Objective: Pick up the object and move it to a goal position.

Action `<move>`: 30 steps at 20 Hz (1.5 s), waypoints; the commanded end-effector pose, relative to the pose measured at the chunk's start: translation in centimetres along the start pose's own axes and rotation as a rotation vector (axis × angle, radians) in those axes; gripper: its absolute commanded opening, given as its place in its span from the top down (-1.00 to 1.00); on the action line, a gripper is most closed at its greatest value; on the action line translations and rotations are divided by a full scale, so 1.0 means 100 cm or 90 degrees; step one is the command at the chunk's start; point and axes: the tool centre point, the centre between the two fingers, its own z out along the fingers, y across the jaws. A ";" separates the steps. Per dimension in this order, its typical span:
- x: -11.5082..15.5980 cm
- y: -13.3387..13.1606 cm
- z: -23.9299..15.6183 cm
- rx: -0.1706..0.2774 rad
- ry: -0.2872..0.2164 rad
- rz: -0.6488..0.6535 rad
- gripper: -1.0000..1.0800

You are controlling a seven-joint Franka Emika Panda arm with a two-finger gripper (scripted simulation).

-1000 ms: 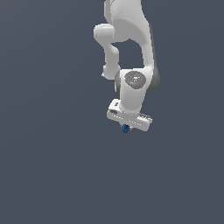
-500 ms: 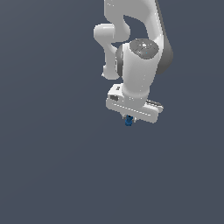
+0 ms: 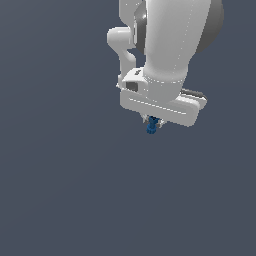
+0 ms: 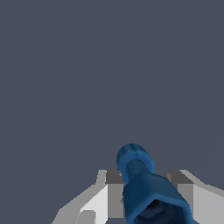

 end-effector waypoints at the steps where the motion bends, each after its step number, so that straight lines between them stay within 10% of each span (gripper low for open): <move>1: 0.004 -0.002 -0.022 0.000 -0.001 0.000 1.00; 30: 0.034 -0.018 -0.140 0.000 -0.001 0.000 1.00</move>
